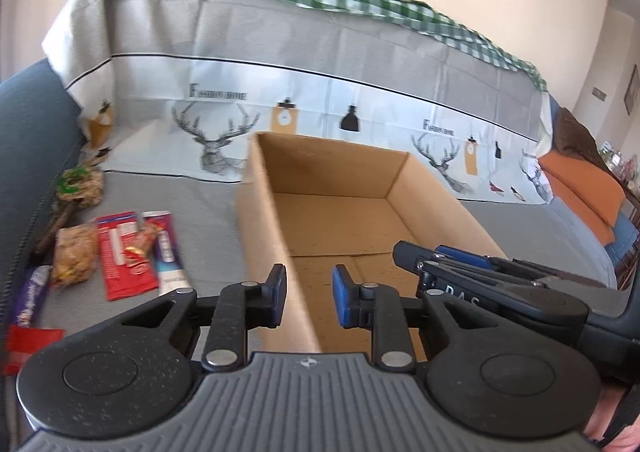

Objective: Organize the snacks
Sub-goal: 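Move both grippers from the box toward the scattered snacks, then grasp the yellow wafer bar with the right gripper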

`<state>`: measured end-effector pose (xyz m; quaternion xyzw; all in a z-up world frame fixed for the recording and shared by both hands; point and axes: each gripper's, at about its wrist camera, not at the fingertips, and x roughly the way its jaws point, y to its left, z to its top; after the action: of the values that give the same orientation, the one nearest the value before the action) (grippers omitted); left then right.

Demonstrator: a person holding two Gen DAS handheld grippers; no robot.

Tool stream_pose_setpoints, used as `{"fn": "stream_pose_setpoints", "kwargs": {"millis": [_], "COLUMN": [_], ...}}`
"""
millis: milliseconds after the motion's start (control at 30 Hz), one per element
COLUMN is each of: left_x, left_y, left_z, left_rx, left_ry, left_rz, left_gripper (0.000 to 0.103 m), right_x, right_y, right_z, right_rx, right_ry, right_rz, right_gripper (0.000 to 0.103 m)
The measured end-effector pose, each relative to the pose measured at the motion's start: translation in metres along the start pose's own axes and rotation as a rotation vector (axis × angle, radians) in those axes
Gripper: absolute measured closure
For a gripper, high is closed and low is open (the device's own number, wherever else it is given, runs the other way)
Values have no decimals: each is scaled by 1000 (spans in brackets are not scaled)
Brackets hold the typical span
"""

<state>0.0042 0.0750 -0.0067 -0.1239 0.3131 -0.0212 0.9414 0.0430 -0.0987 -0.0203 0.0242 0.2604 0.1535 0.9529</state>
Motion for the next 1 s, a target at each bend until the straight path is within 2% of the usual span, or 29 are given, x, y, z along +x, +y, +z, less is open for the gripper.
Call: {"fn": "stream_pose_setpoints", "kwargs": {"millis": [67,167,333,467,500,567,667,767,1000], "left_x": [-8,-25,-46,-47,-48,-57,-52,-42,-25], "left_y": [14,39,93,130,135,140,144,148,188], "left_z": [8,18,4,-31,-35,-34,-37,-35,-38], "left_rx": [-7,37,57,-52,-84,-110,-135,-149,-325], "left_ry": [15,17,61,107,101,37,57,117,266], "left_rz": [9,31,70,97,93,106,168,197,174], "left_gripper": [76,76,76,76,76,76,76,79,78], "right_x": [2,4,1,4,5,9,17,26,56], "right_y": [9,25,62,88,95,107,127,146,164], "right_z": [1,-1,-4,-9,-11,-17,-26,-36,-52], "right_rx": [-4,-34,-107,-132,-137,-155,-190,-240,-248], "right_ry": [13,35,29,70,80,105,151,190,307], "right_rz": [35,84,181,256,276,309,350,380,369], "right_gripper": [62,61,58,58,58,58,58,59,61]}}
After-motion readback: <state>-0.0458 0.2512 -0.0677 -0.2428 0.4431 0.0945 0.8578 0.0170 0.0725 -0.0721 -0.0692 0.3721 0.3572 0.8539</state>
